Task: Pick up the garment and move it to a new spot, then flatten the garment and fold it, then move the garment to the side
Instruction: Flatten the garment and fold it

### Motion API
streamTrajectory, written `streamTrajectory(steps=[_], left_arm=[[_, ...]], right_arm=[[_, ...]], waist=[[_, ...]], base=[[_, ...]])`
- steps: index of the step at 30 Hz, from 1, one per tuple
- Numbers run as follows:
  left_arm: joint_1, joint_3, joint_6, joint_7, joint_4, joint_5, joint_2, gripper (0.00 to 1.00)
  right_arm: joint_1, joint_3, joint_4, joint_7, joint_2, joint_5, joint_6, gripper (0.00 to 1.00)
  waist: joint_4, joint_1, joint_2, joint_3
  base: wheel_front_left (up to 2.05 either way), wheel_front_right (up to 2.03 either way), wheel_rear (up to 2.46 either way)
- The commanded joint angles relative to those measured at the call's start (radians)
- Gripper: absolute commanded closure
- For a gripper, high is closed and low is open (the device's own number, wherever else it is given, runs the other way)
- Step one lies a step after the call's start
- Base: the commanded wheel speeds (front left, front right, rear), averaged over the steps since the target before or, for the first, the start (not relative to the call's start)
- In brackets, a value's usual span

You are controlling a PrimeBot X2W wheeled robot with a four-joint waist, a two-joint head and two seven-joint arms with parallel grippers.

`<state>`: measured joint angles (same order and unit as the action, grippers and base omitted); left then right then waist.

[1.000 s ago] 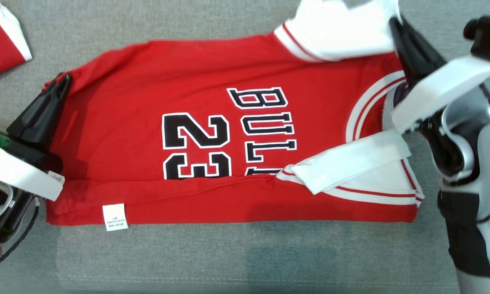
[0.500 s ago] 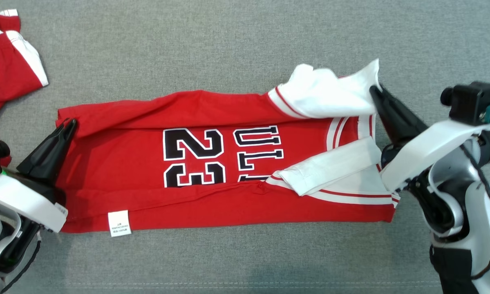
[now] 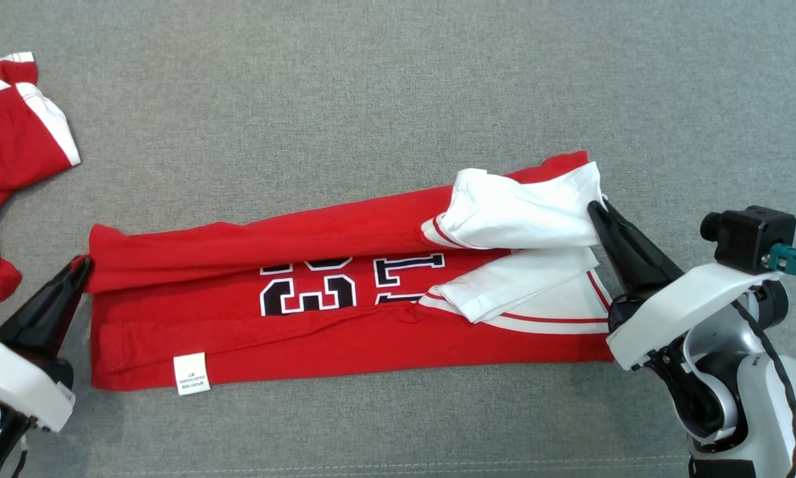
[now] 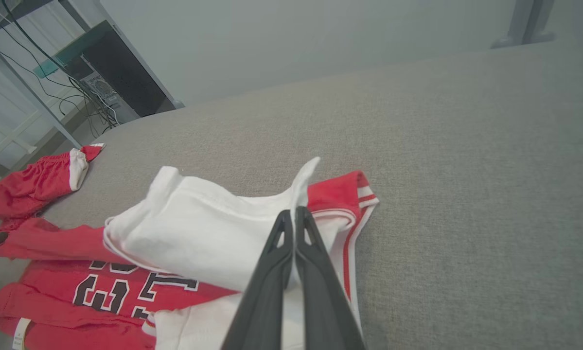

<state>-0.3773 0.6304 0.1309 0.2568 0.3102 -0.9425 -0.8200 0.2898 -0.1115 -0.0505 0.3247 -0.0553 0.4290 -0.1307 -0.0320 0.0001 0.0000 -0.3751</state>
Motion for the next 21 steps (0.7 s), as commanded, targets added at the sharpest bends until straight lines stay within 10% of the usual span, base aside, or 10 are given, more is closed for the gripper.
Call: streamTrajectory(steps=[1,21], left_arm=[[0.001,-0.035,0.0,0.005,-0.005,-0.019,-0.072,1.0],[0.057,0.038,0.0,0.005,0.045,-0.122,-0.018,1.0]], right_arm=[[-0.012,-0.023,-0.025,-0.019,0.005,0.005,0.0,1.0],[-0.098,-0.017,0.046,-0.097,0.005,0.004,0.0,1.0]], waist=[[0.003,-0.0001,0.0,0.007],[0.022,-0.0001,0.0,0.029]], base=[[0.0,0.0,0.0],[0.0,0.0,0.0]])
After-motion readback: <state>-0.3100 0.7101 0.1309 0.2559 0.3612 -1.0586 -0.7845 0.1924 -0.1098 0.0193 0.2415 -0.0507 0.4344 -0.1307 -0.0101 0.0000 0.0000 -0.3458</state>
